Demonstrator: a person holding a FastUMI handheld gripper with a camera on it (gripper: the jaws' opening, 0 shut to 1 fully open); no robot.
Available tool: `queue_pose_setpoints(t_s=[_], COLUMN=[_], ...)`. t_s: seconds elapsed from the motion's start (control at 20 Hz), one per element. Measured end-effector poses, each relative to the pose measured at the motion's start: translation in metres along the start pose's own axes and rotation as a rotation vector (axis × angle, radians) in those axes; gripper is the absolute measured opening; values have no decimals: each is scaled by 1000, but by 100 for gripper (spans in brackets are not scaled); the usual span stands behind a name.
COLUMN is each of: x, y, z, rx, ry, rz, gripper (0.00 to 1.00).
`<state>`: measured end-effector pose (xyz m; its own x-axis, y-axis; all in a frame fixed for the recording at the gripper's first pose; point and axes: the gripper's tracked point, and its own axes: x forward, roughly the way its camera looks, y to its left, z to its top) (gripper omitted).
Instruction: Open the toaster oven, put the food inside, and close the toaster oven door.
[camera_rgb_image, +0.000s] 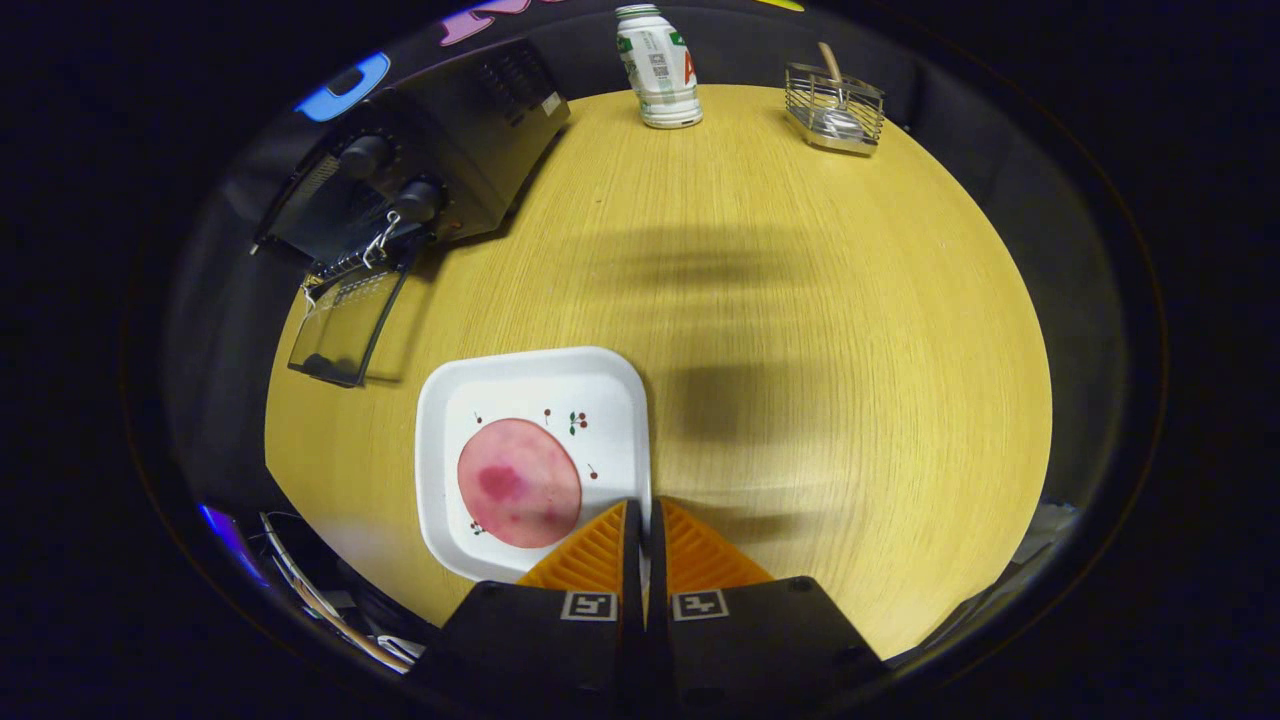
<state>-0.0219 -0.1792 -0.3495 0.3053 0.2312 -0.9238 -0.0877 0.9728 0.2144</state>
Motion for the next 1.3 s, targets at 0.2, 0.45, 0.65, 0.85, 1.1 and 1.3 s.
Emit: queue_pose_setpoints(t_s=[0.2,0.45,0.65,0.85,1.1,1.3], x=[-1,-15,-30,-54,-91,-110], y=[8,29,49,60,74,116], z=[-4,-17,-24,-31,-36,-26], rx=[95,242,385,511,573,600], ry=[-2,-23,-51,-85,-136,-166], rz=[62,173,292,378,439,523], gripper=[5,5,5,5,5,5])
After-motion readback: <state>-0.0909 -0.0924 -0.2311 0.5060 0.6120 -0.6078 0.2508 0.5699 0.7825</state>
